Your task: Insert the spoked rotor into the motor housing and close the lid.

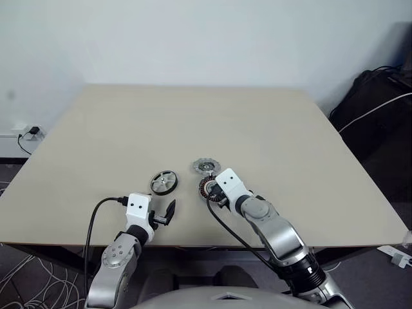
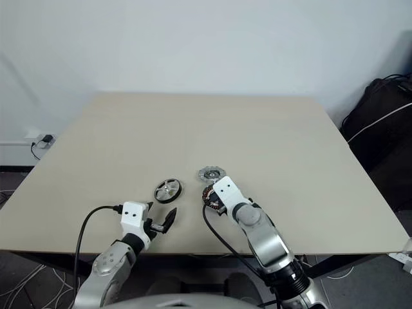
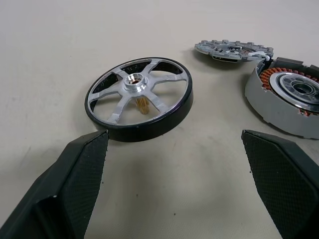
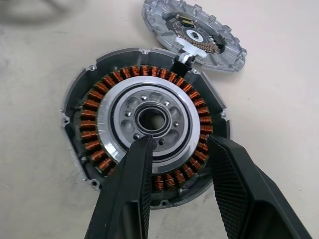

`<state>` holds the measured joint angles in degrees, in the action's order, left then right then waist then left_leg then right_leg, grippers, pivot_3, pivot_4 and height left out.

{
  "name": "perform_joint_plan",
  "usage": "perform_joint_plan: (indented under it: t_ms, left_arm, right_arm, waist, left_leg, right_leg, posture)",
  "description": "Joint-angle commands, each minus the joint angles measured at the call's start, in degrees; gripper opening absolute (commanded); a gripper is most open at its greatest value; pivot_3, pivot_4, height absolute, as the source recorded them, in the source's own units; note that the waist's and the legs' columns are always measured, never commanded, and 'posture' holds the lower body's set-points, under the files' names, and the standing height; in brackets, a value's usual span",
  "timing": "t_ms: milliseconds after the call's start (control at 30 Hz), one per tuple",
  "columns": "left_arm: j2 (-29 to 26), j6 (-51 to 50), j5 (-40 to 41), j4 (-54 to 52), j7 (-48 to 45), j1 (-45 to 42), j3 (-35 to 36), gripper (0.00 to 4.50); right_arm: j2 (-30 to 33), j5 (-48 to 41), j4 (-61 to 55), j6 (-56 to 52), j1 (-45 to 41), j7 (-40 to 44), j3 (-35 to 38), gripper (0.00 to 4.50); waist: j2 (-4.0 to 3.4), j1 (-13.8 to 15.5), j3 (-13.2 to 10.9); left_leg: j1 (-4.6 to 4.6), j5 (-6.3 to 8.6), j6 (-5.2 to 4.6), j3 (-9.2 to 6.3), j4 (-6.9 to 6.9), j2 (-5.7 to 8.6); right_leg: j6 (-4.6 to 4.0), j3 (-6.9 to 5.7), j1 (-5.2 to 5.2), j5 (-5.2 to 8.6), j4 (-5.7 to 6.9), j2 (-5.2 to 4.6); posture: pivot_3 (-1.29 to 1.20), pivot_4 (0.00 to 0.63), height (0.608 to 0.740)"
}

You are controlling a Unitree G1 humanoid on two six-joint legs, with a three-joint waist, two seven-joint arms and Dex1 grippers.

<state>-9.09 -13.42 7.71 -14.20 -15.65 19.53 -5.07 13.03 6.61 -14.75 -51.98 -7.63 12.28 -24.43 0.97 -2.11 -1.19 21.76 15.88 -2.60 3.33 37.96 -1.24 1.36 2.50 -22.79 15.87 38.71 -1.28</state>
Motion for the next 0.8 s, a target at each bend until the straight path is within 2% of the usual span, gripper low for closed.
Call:
perform_joint_plan:
  t_ms: [33, 633, 800]
  left_arm:
    - [0.36, 1.26, 0.02, -2.02, 0.25, -0.2, -0.1, 4.5]
    - [0.56, 1.17, 0.09, -2.11, 0.81, -0.29, -0.26, 4.5]
    - [0.59, 1.18, 0.09, -2.17, 0.82, -0.16, -0.25, 4.5]
  right_arm:
    - [-0.1, 1.11, 0.42, 0.96, -0.97, -0.41, -0.01, 1.85]
    - [-0.82, 3.94, 4.93, 4.1, -2.49, -0.03, -0.6, 1.85]
    - [-1.41, 4.31, 3.3, 8.99, -2.37, -0.9, 0.55, 1.85]
  waist:
    - [0.0, -0.01, 0.0]
    - [0.04, -0.05, 0.03]
    - [0.05, -0.05, 0.0]
  left_leg:
    - [0.0, 0.0, 0.0, 0.0, 0.0, 0.0]
    - [-0.05, 0.0, 0.0, 0.0, 0.0, -0.01]
    - [-0.04, 0.0, 0.0, 0.0, 0.0, -0.01]
  right_leg:
    - [0.0, 0.0, 0.0, 0.0, 0.0, 0.0]
    - [-0.03, 0.01, 0.01, -0.02, 0.0, 0.0]
    - [-0.03, 0.01, 0.0, -0.02, 0.0, 0.0]
  posture:
    - [0.0, 0.0, 0.74]
    - [0.0, 0.0, 0.74]
    - [0.0, 0.0, 0.74]
